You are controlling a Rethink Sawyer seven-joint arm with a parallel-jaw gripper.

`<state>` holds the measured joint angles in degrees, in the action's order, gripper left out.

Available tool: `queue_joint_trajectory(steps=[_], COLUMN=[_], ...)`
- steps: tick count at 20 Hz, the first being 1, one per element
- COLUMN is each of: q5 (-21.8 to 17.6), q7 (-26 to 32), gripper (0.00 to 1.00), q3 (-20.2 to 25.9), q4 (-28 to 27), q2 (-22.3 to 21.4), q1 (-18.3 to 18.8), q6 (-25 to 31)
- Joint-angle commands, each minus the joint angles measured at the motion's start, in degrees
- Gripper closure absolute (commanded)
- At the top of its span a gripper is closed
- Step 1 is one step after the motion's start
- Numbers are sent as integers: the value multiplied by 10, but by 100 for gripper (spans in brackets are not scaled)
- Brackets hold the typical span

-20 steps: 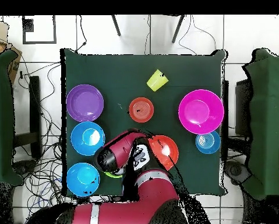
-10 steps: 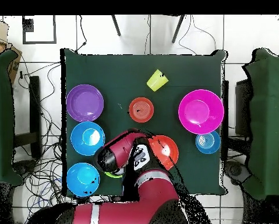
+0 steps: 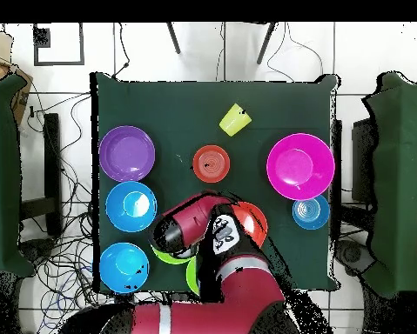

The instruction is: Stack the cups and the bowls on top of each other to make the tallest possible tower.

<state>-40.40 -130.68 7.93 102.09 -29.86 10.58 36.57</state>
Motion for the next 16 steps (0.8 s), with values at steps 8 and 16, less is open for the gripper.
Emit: queue_joint_trajectory(steps=[8,16], q5=[24,18], q7=[54,48], gripper=[0,0], q3=[68,67], q4=[-25,-23], q2=[-12,-18], q1=[31,31], q6=[4,6])
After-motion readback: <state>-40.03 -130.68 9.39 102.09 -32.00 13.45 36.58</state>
